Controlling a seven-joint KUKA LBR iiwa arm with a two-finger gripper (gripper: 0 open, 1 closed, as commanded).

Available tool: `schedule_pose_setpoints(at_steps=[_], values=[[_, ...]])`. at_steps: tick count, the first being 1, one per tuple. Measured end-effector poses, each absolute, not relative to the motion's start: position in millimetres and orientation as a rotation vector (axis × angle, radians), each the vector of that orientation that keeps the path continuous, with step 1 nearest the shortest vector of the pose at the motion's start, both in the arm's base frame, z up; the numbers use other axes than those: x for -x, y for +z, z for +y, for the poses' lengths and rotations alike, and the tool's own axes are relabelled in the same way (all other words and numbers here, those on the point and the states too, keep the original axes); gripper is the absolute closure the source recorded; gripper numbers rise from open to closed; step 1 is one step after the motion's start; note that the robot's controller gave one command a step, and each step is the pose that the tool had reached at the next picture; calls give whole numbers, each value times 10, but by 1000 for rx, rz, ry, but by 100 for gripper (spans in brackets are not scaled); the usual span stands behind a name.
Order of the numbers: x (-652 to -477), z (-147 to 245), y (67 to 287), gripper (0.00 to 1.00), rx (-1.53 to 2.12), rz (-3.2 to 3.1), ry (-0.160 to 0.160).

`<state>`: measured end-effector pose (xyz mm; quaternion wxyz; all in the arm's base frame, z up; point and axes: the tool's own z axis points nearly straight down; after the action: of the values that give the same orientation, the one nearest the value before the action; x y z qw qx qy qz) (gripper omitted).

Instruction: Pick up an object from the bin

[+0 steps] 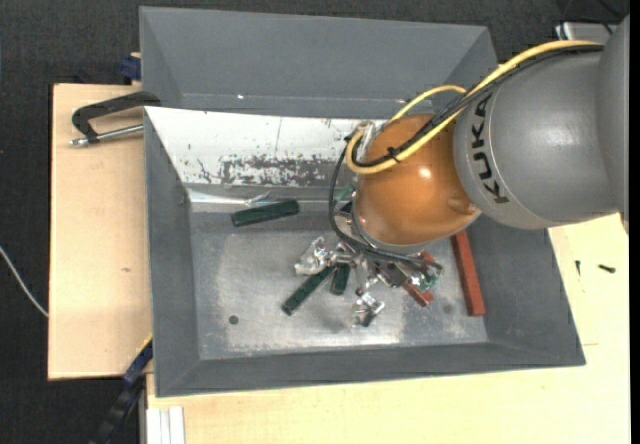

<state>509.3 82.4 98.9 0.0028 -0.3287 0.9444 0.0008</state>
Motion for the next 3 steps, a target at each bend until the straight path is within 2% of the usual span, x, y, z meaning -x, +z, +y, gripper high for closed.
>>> schedule_pose_setpoints(at_steps=[1, 2, 3], values=[[-5307, 867, 766, 100, 1282, 2874, -5], [-5307, 867, 766, 100, 1281, 2875, -5], [-5077, 1304, 1967, 100, 1371, 2821, 2]])
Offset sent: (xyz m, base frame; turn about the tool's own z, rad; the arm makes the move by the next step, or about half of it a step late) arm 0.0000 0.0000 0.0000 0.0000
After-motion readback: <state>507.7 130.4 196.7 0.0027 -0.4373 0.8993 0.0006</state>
